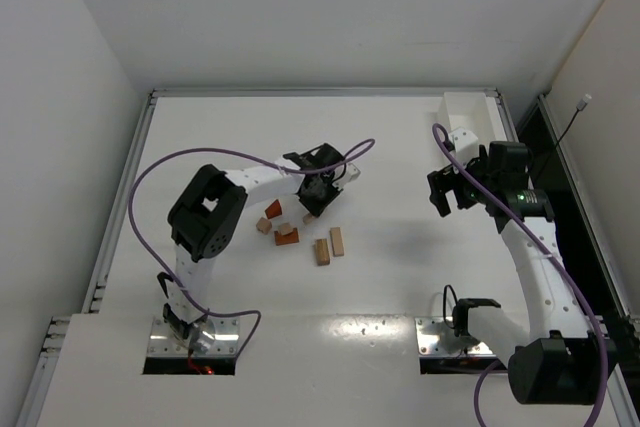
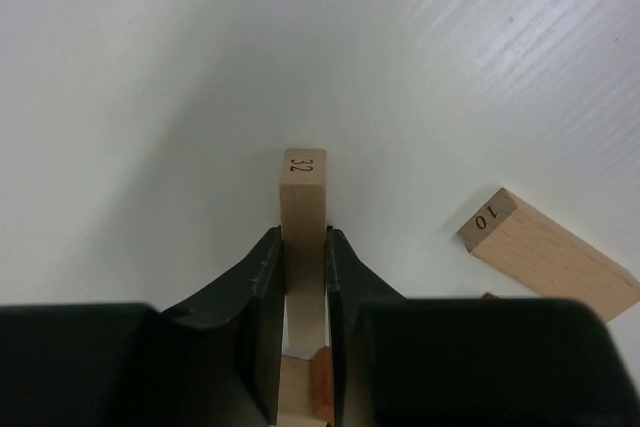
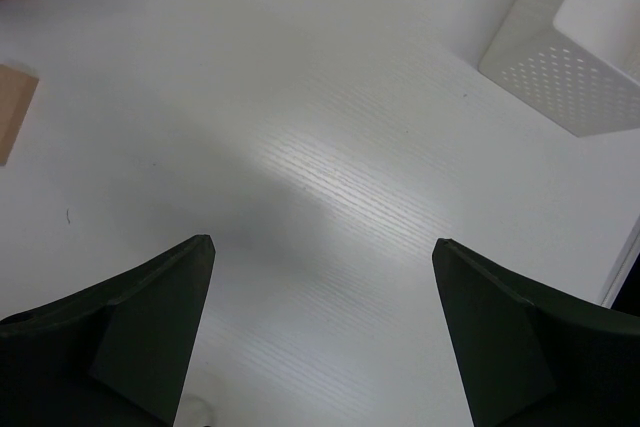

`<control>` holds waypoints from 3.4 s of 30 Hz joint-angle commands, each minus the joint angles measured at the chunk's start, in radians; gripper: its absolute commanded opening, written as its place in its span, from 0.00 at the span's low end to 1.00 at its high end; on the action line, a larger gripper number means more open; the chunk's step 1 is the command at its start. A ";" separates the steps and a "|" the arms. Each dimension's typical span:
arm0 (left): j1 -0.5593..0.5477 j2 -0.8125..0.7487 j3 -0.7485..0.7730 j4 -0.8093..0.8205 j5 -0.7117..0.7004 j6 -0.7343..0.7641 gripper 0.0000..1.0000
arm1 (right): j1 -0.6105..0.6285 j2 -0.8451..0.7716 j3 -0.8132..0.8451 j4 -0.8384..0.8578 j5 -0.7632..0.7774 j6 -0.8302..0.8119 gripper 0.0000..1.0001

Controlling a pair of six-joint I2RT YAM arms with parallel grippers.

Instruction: Build the wood block tower

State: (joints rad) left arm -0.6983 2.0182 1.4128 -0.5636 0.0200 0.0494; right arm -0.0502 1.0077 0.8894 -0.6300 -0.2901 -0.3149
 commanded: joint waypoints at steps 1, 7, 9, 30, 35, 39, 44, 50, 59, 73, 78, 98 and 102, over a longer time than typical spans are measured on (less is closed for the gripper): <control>0.037 -0.039 0.032 0.007 0.017 -0.083 0.00 | -0.005 -0.008 -0.003 0.026 -0.012 0.008 0.88; 0.121 -0.197 -0.141 0.187 0.301 -0.322 0.00 | -0.005 0.002 -0.003 0.026 -0.044 0.053 0.88; 0.146 -0.239 -0.196 0.264 0.340 -0.383 0.00 | -0.005 0.002 -0.003 0.026 -0.055 0.065 0.88; 0.304 -0.039 -0.282 0.731 0.617 -0.744 0.00 | -0.033 0.029 -0.003 0.026 -0.121 0.122 0.86; 0.304 -0.018 -0.273 0.731 0.581 -0.772 0.05 | -0.042 0.039 0.006 0.026 -0.121 0.122 0.86; 0.295 -0.009 -0.319 0.784 0.571 -0.813 0.06 | -0.042 0.048 0.006 0.026 -0.130 0.122 0.86; 0.286 -0.018 -0.374 0.827 0.515 -0.870 0.20 | -0.051 0.048 0.016 0.026 -0.130 0.122 0.86; 0.286 0.002 -0.365 0.837 0.506 -0.884 0.31 | -0.060 0.048 0.016 0.026 -0.130 0.122 0.86; 0.286 -0.105 -0.344 0.613 0.210 -0.780 0.62 | -0.069 0.048 0.025 0.026 -0.130 0.122 0.86; 0.275 -0.455 -0.411 0.393 -0.201 -0.533 0.53 | 0.045 0.037 0.014 0.026 -0.090 0.207 0.75; 0.275 -0.535 -0.365 0.303 -0.363 -0.465 0.55 | 0.196 0.103 -0.004 0.044 -0.034 0.283 0.73; 0.465 -0.693 -0.305 0.108 -0.534 -0.437 0.89 | 0.725 0.646 0.312 -0.023 0.309 0.606 0.66; 0.500 -0.731 -0.345 0.108 -0.488 -0.447 0.86 | 0.753 0.695 0.312 -0.034 0.309 0.626 0.66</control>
State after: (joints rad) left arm -0.2214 1.3396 1.0847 -0.4519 -0.4927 -0.3801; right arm 0.6865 1.6787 1.1702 -0.6399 0.0006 0.2581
